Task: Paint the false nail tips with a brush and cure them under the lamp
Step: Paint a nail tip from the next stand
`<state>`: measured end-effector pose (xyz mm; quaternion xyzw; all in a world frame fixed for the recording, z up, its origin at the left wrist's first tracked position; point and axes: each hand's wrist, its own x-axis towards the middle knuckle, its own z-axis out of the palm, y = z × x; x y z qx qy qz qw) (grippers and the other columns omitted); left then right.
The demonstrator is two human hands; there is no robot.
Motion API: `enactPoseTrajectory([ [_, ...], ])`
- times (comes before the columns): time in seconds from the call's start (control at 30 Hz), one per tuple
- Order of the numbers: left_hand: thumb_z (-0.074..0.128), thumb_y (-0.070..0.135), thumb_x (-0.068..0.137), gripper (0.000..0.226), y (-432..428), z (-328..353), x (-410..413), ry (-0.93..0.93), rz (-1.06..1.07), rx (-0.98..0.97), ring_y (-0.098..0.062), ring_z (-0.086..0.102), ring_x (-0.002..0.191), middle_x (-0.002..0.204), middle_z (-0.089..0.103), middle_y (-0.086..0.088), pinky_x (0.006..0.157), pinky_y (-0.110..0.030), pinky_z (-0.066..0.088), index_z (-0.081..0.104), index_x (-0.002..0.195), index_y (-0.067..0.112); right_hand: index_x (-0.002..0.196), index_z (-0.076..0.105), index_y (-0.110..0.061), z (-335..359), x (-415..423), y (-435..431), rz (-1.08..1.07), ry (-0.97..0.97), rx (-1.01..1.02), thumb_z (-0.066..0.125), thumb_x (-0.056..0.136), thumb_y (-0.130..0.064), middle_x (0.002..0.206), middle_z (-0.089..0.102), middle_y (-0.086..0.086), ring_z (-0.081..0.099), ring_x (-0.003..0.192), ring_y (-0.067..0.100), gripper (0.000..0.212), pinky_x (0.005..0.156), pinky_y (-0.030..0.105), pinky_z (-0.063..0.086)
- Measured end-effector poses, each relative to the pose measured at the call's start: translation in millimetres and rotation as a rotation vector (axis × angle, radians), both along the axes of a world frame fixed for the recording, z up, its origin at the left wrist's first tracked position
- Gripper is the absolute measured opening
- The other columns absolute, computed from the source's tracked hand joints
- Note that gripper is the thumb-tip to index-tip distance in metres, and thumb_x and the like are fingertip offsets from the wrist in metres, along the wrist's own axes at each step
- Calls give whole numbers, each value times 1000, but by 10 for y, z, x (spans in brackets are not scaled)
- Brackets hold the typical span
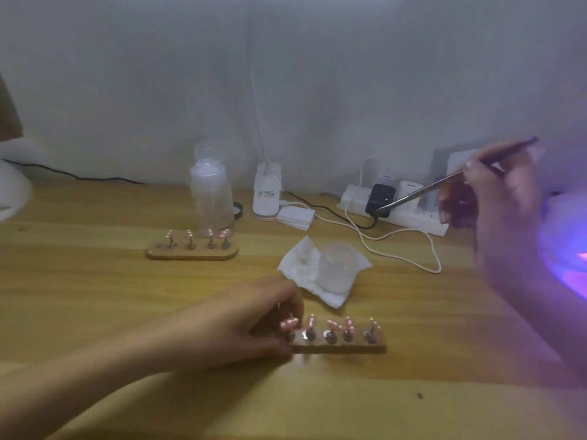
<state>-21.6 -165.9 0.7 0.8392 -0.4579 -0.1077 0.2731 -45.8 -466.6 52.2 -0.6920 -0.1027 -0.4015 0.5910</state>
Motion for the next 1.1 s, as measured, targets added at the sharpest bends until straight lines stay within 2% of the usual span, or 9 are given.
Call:
enactPoseTrajectory([
  [0.1, 74, 21, 86, 22, -112, -14, 10, 51, -5, -16, -2, 50, 83, 97, 51, 11, 71, -12, 39, 59, 99, 29, 90, 47, -27, 13, -27, 182, 91, 15, -141, 49, 97, -12, 60, 62, 0, 54, 45, 18, 17, 39, 22, 37],
  [0.27, 79, 12, 82, 25, -31, -131, -5, 247, 76, -186, -15, 61, 95, 99, 62, 9, 89, -38, 50, 65, 94, 29, 91, 47, -21, -101, -2, 182, 202, 130, -210, 46, 92, -9, 65, 64, 4, 60, 52, 19, 11, 42, 24, 42],
  [0.5, 73, 23, 89, 6, -48, -227, -53, 259, 118, -339, -19, 66, 87, 91, 70, 4, 79, -43, 53, 70, 84, 20, 90, 52, -17, -271, 94, 173, 294, 254, -266, 51, 92, -12, 74, 67, 14, 65, 59, 23, 5, 49, 30, 53],
  [0.6, 71, 27, 88, 10, -47, -229, -84, 136, 80, -361, -16, 65, 91, 94, 68, 6, 78, -35, 52, 65, 79, 27, 89, 53, -21, -319, 118, 169, 290, 265, -308, 54, 93, -16, 75, 67, 12, 66, 61, 25, 6, 52, 30, 54],
  [0.73, 68, 25, 89, 14, -74, -243, -150, -82, 61, -344, -4, 59, 86, 95, 63, 9, 68, -5, 36, 59, 79, 31, 92, 53, -20, -376, 123, 170, 323, 295, -353, 57, 91, -29, 77, 68, 11, 67, 64, 27, 10, 55, 30, 54],
  [0.87, 71, 25, 88, 11, -50, -177, -140, -72, 93, -412, -10, 62, 90, 95, 64, 8, 71, -8, 40, 64, 80, 26, 92, 54, -20, -416, 125, 162, 344, 312, -300, 56, 93, -19, 78, 68, 12, 66, 66, 27, 2, 56, 31, 54],
  [0.93, 69, 34, 89, 11, -46, -76, -92, -81, 127, -444, -14, 63, 95, 99, 67, 9, 70, -10, 40, 64, 81, 29, 93, 55, -16, -397, 125, 126, 354, 312, -257, 55, 94, -16, 77, 68, 14, 66, 66, 26, 0, 57, 31, 55],
  [1.0, 62, 42, 89, 9, -59, 37, -37, -147, 150, -441, -12, 64, 98, 103, 69, 14, 68, -12, 40, 63, 84, 35, 95, 55, -12, -355, 120, 79, 353, 292, -213, 54, 94, -13, 76, 67, 15, 66, 64, 24, 1, 57, 30, 56],
  [1.1, 64, 40, 92, 8, -120, 169, 59, -172, 147, -454, -6, 67, 89, 93, 70, 16, 65, -9, 39, 65, 86, 35, 95, 56, -13, -331, 114, 4, 332, 273, -135, 59, 95, -13, 71, 67, 11, 64, 59, 20, 3, 54, 28, 55],
])
